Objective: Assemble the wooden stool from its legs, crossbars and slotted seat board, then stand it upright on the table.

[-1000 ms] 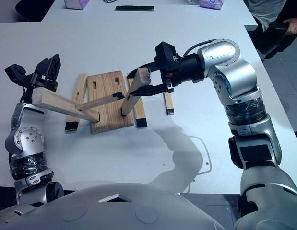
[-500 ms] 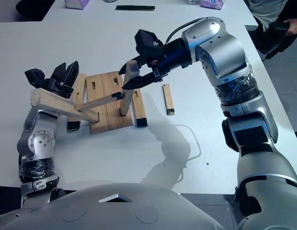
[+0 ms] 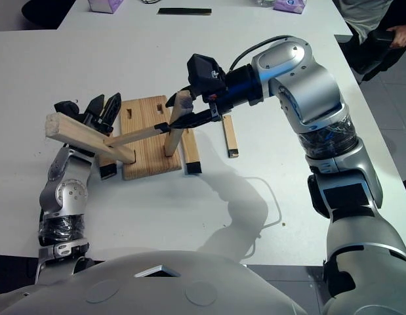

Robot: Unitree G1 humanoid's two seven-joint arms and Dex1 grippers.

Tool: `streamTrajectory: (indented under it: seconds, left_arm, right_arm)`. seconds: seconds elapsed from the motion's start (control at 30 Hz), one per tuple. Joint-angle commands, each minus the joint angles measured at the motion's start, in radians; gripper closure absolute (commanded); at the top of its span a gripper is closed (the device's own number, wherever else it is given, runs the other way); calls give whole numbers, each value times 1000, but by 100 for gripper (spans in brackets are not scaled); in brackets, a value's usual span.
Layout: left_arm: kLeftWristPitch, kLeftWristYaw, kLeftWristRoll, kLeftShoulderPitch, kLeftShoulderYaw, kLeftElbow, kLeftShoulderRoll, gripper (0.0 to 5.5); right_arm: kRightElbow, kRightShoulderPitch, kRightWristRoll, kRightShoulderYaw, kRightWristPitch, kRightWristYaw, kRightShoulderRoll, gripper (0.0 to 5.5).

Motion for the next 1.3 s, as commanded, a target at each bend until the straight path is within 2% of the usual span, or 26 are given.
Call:
streamTrajectory:
  seconds: [0.03,0.1,0.2,0.33,0.43,0.5,0.6,0.7,0.77,1.0,1.13,1.3]
  left_arm:
    - [-49,37,43,-72,53,66,49,223]
    - [-66,127,37,-99,148,64,78,223]
    - [-16,239,-6,-69,262,-83,112,223]
    - [71,315,24,-36,253,-267,157,223]
    - [147,429,-4,-80,261,-425,156,223]
    - [241,518,-56,-133,186,-606,135,223]
    - [416,576,-36,-177,-96,-856,138,271]
    - [544,631,-54,-201,-281,-959,102,328]
    - [597,641,-61,-172,-351,-969,81,357]
    - [708,678,10,-39,-402,-869,67,471]
    - [823,626,44,94,-495,-808,148,546]
    - [787,575,104,123,-509,-764,172,550]
  right_arm:
    - [-15,34,9,5,141,-30,-34,346]
    - [-35,30,13,1,165,-49,-33,346]
    - [-64,12,26,-3,206,-80,-15,346]
    - [-124,23,47,-23,267,-141,-16,346]
    - [-148,31,52,-37,302,-184,-21,346]
    - [-165,35,61,-46,328,-205,-30,346]
    - [-185,46,69,-51,358,-217,-47,346]
    - [-196,48,82,-55,387,-229,-55,346]
    - [-191,40,87,-53,399,-245,-48,346]
    - [-189,32,93,-45,404,-283,-28,346]
    - [-176,19,88,-34,388,-292,-10,346]
    - [-147,-4,81,-21,363,-285,7,346]
